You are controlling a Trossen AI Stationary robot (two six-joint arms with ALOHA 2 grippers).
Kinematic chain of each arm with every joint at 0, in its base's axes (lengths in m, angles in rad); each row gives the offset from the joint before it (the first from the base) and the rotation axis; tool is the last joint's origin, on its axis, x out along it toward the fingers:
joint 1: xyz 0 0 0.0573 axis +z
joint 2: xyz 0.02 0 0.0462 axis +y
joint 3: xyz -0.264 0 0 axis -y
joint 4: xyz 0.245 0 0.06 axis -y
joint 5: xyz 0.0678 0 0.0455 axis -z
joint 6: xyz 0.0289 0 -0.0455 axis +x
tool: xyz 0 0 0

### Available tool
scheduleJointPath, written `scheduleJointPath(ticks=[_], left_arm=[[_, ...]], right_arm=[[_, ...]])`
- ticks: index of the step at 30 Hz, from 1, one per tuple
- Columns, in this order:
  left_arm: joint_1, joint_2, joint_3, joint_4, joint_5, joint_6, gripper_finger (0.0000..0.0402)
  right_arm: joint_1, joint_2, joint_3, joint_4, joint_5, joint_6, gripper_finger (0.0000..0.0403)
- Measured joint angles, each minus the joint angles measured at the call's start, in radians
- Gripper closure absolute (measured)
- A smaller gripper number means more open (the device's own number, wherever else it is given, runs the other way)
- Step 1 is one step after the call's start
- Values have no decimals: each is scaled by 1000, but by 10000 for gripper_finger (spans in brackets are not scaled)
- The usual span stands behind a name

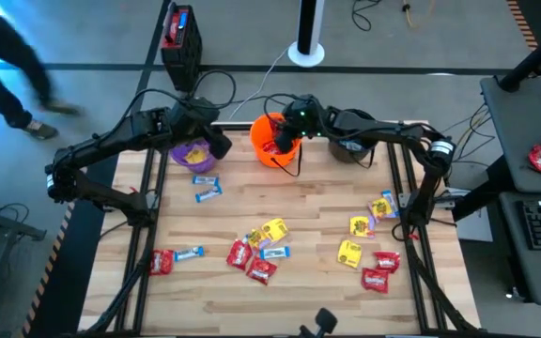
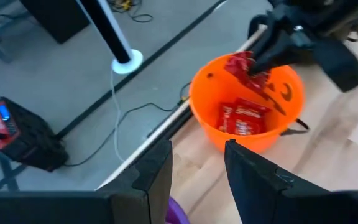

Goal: Sort candy by brand, put in halloween buckets

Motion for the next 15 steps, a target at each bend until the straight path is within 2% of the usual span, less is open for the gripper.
scheduleJointPath(ticks=[4, 15], left_arm=[[6, 0, 0, 0, -19, 0, 270], [20, 0, 0, 0, -19, -4, 270]], right_arm=[[-1, 0, 0, -2, -16, 4, 363], [-21, -1, 3, -48, -50, 28, 265]])
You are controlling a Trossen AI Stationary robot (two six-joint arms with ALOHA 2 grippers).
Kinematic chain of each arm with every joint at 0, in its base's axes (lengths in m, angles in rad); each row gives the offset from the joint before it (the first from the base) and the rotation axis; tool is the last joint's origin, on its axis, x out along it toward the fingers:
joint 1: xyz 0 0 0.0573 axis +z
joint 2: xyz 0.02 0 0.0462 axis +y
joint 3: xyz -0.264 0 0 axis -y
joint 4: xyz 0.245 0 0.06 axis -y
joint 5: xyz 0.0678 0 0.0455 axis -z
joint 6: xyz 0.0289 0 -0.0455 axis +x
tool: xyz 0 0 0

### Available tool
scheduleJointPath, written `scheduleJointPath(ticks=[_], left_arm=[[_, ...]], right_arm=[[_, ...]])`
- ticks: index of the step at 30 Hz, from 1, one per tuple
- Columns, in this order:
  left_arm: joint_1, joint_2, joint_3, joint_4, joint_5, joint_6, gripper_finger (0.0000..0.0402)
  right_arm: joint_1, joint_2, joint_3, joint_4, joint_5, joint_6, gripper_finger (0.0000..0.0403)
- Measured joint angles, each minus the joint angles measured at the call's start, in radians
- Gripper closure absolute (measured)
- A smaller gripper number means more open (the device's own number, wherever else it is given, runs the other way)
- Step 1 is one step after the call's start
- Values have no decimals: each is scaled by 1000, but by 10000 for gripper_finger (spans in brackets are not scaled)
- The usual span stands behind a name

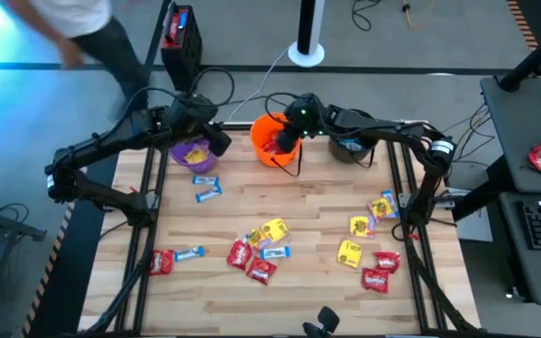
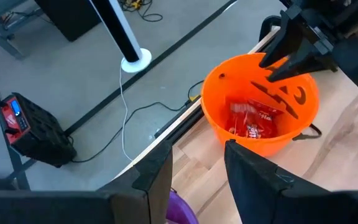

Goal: Sort candy by brand, put in halloween buckets

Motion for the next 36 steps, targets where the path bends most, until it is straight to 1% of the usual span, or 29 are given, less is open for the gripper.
scheduleJointPath(ticks=[3, 5, 10, 14, 16, 19, 22, 25, 27, 29, 33, 36], left_arm=[[1, 0, 0, 0, 0, 0, 270], [1, 0, 0, -5, 21, 0, 270], [0, 0, 0, -67, 184, 21, 270], [-1, 3, 0, -145, 298, 59, 270], [-2, 5, -11, -190, 360, 89, 270], [-2, 6, -55, -233, 475, 138, 270], [-12, 6, -142, -248, 614, 159, 270], [-50, 6, -248, -241, 709, 166, 270], [-89, 6, -324, -229, 724, 153, 270], [-127, 6, -395, -202, 702, 106, 270], [-179, 12, -525, -125, 582, -78, 270], [-204, 33, -587, -94, 509, -187, 270]], right_arm=[[-1, 0, 0, 2, -13, 1, 250], [-1, -1, 0, 2, -13, 1, 244], [-1, -16, 34, -64, -23, 5, 237], [-1, -43, 109, -221, -68, -14, 236], [-1, -56, 142, -305, -72, -21, 236], [-1, -75, 178, -408, -73, -21, 236], [-1, -97, 184, -464, -73, 3, 236], [6, -119, 181, -501, -72, 44, 236], [16, -131, 177, -514, -71, 74, 236], [29, -135, 176, -516, -72, 95, 236], [61, -137, 175, -513, -60, 124, 236], [88, -136, 175, -494, -15, 137, 236]])
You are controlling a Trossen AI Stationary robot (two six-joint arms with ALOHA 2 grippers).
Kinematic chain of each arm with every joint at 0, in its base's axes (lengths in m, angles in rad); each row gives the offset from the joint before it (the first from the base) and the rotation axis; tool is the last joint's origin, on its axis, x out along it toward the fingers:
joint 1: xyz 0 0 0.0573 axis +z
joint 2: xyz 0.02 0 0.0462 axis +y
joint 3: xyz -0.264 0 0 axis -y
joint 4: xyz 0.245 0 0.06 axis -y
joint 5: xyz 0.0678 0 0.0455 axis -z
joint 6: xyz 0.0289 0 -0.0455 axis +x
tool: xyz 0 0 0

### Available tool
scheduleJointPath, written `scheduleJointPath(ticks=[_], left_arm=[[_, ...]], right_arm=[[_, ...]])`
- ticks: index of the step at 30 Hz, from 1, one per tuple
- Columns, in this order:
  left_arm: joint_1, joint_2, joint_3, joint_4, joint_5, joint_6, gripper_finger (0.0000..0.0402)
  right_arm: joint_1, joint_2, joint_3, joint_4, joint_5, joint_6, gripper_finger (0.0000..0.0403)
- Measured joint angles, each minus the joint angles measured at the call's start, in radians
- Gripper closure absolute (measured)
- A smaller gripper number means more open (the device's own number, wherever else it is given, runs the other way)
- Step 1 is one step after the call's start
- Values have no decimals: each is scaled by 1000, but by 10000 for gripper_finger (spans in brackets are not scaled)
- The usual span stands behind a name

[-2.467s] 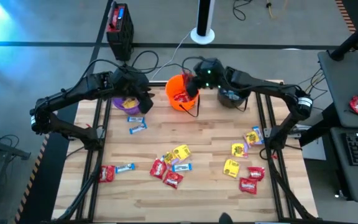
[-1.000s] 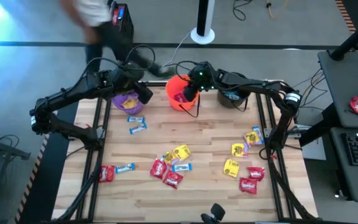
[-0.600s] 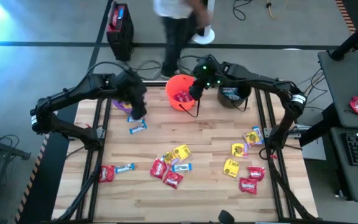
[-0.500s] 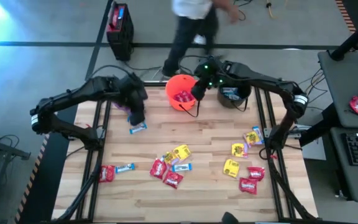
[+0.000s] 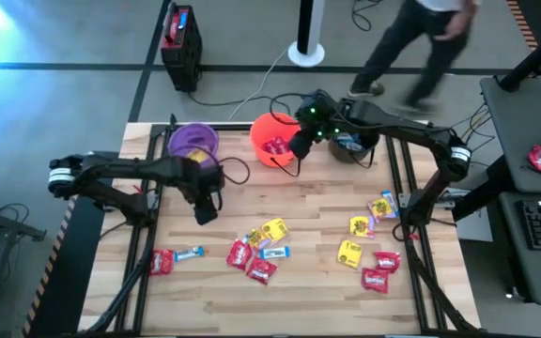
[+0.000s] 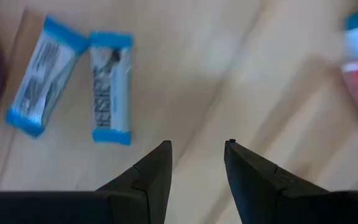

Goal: Sort candy by brand, put in halloween buckets

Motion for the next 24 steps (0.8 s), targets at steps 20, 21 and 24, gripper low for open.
scheduleJointPath(ticks=[20, 21, 24], left_arm=[[-265, -86, -224, 299, -535, -56, 394], [-268, -93, -250, 332, -537, -71, 398], [-274, -108, -315, 418, -608, -116, 400]], right_arm=[[42, 1, -1, 34, 114, 6, 236], [42, 1, -1, 34, 117, -2, 236], [42, 1, -5, 34, 131, -19, 236]])
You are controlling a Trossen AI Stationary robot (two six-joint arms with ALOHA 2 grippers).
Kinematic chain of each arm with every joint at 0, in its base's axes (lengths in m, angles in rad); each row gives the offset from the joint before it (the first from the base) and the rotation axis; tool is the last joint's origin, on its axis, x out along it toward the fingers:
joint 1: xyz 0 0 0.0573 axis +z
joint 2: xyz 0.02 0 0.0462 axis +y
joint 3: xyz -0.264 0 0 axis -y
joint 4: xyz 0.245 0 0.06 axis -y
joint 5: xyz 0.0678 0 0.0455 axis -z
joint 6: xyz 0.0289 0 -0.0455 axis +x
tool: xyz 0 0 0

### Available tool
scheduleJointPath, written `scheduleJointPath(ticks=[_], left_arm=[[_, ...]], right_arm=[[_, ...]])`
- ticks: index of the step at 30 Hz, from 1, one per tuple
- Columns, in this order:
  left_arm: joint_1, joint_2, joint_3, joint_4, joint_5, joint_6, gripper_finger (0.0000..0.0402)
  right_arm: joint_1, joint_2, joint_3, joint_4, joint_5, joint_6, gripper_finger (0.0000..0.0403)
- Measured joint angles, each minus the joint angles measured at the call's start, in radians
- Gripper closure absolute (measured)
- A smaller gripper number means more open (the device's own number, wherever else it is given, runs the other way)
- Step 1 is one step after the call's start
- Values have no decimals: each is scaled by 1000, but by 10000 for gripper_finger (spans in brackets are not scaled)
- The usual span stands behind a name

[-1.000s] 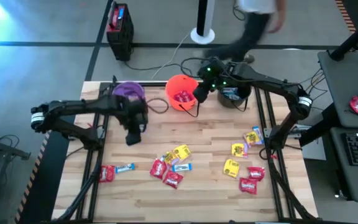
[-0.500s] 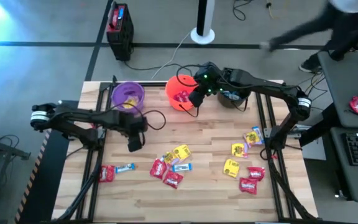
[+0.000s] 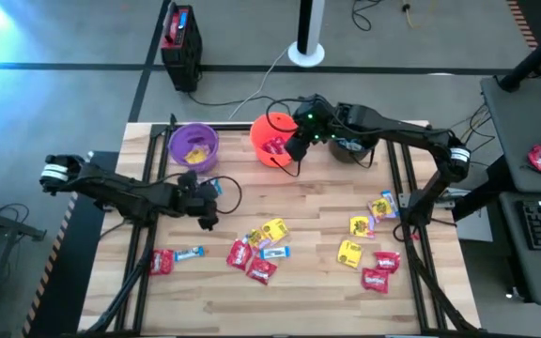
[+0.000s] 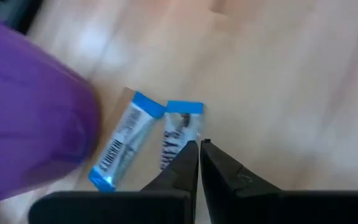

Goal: Sort candy by brand, put in halloween buckets

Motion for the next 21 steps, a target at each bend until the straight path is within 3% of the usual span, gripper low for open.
scheduleJointPath(ticks=[4, 11, 21], left_arm=[[1, -4, -46, 38, -106, 38, 401], [6, 18, -102, 36, 8, 1, 401], [6, 62, -135, 75, -51, -154, 402]], right_arm=[[0, 1, -15, 0, 7, -14, 236], [0, 2, -61, 25, 8, -18, 236], [-1, 2, -104, 70, 16, -18, 236]])
